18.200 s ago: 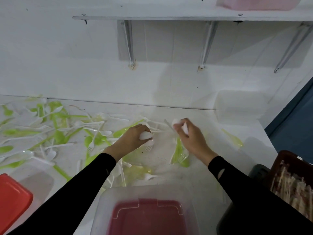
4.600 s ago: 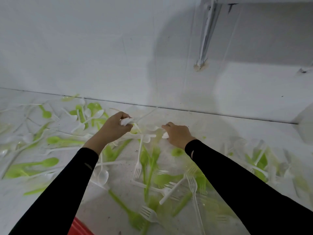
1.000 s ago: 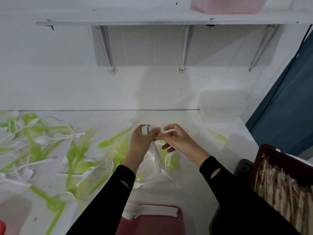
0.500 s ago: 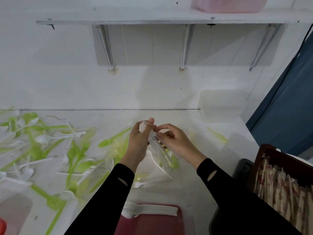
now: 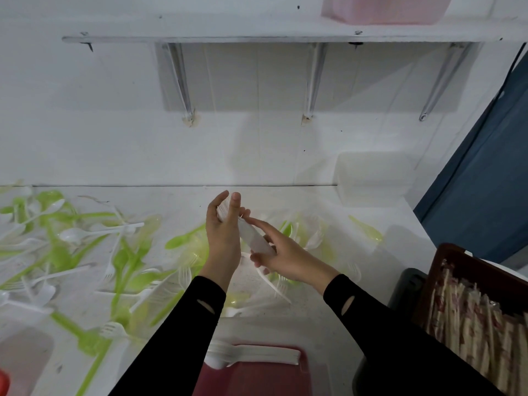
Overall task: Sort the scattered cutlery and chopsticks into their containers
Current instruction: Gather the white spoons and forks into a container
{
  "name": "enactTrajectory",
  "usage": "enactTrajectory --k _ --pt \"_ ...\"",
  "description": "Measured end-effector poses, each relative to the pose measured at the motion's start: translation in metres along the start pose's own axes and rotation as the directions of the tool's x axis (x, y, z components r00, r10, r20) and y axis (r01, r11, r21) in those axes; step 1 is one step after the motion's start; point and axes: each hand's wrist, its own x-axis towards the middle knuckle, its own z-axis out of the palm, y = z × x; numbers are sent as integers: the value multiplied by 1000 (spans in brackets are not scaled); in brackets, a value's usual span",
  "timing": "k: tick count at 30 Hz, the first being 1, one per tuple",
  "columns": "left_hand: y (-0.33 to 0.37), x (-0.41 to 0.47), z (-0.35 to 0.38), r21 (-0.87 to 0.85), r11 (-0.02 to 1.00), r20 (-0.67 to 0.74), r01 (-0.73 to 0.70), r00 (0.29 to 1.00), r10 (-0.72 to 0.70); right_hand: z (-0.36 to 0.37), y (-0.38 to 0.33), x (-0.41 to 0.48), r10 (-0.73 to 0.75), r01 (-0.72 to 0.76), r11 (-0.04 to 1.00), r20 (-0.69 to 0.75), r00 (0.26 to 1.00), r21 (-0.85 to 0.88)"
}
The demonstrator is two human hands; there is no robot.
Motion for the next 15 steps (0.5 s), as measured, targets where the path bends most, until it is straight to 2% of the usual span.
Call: enactTrajectory --k 4,8,13,15 --pt "-3 4 -2 30 997 108 72 991 -75 -10 5 4 -17 8 997 -117 993 -72" --pt "-5 3 -2 71 994 117 84 989 -92 -21 11 5 -6 -21 989 -183 983 -145" --pt "-6 -1 -2 192 981 158 7 987 -38 -17 18 10 -110 11 937 -266 958 -350" --pt "-5 -3 -1 217 976 177 -19 984 -20 -16 17 10 -130 21 936 -291 948 -350"
